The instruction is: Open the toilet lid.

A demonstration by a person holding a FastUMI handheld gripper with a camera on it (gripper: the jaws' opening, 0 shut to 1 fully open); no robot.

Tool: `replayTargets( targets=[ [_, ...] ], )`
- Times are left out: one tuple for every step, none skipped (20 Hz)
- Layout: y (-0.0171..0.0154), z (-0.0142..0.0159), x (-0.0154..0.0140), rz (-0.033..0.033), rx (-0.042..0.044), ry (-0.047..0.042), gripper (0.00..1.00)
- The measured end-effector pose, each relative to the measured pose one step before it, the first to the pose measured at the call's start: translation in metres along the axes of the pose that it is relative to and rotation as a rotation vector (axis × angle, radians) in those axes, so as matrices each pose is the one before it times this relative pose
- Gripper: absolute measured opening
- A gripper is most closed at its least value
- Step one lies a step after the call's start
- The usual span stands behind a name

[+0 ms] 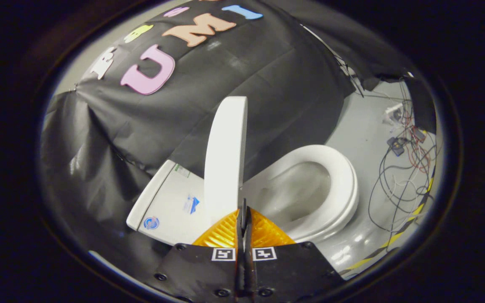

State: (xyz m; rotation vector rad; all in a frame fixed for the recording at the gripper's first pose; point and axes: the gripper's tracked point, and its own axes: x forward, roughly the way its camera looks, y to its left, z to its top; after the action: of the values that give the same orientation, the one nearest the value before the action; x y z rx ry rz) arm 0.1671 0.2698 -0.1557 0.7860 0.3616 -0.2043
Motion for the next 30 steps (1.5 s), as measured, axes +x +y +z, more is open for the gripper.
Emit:
replayTargets(
  targets=[
    [0.00446,0.00101,-0.00446,-0.00968,-0.00927,-0.00579,0.01],
    [0.00193,0.00250,-0.00110,-0.00580,-0.00998,-0.00955,0.00],
    [0.00288,-0.00060,-0.00016,-0.00454,-0.00610,0.00360,0.00],
    [0.00310,0.00319,0.00072,0.00105,-0.01545,-0.00091,0.00],
    [0.00239,-0.00150,0.00035,-0.00043,-0.02859,0.00665,0.01],
    [0.00123,0.00239,-0.00018,-0.00824,-0.00596,-0.00437,0.00],
    [0.00549,0.00241,-0.00036,0.00824,-0.01525,-0.00540,0.00],
    [0.00547,0.00090,-0.00026,0.00963,-0.00475,-0.00295,0.01],
    [0.00492,0.00163,-0.00123,0.00303,-0.00029,-0.00166,0.01],
    [0.00572,0.00133,-0.00078,0.00935,-0.00999,-0.00910,0.01],
    [0.00492,-0.00128,-0.00008,0.01271,-0.02233,-0.00147,0.00],
    [0.00232,0.00162,0.00028,-0.00034,-0.00352,-0.00549,0.00],
    [0.00091,0.00229,-0.00060,0.00145,0.00134,0.00004,0.01],
    [0.00248,0.00108,0.00038,0.00029,-0.00434,0.00138,0.01],
    [0.00439,-0.00091,-0.00029,-0.00012,-0.01573,-0.00237,0.00],
    [0.00597,0.00075,-0.00027,0.00100,-0.00762,0.00329,0.00],
    [0.00484,0.00211,-0.00055,-0.00094,-0.00759,-0.00532,0.00],
    [0.00598,0.00214,0.00088,0.00395,-0.00841,-0.00558,0.00],
    [0.00727,0.00026,0.00015,0.00776,-0.01205,-0.00381,0.01],
    [0.00679,-0.00007,0.00099,0.00187,-0.02819,-0.00223,0.01],
    [0.00461,-0.00065,-0.00028,-0.00439,-0.03201,-0.00042,0.01],
    [0.00296,0.00116,-0.00031,-0.00632,-0.02401,-0.00279,0.01],
    [0.00149,0.00012,-0.00056,-0.00589,-0.01137,-0.00026,0.01],
    [0.00269,0.00140,0.00055,-0.00314,-0.00207,-0.00779,0.01],
    [0.00549,0.00066,-0.00029,-0.00192,0.00199,-0.00708,0.01],
    [0.00511,0.00193,0.00148,0.00453,-0.00328,-0.00480,0.01],
    [0.00551,0.00002,0.00246,0.00621,-0.01219,-0.00390,0.01],
    [0.00517,0.00108,0.00159,0.00091,-0.02234,0.00048,0.01],
    [0.00465,0.00187,0.00096,-0.00458,-0.03350,0.00037,0.01],
    [0.00090,0.00007,-0.00180,-0.00816,-0.03468,0.00157,0.01]
  ],
)
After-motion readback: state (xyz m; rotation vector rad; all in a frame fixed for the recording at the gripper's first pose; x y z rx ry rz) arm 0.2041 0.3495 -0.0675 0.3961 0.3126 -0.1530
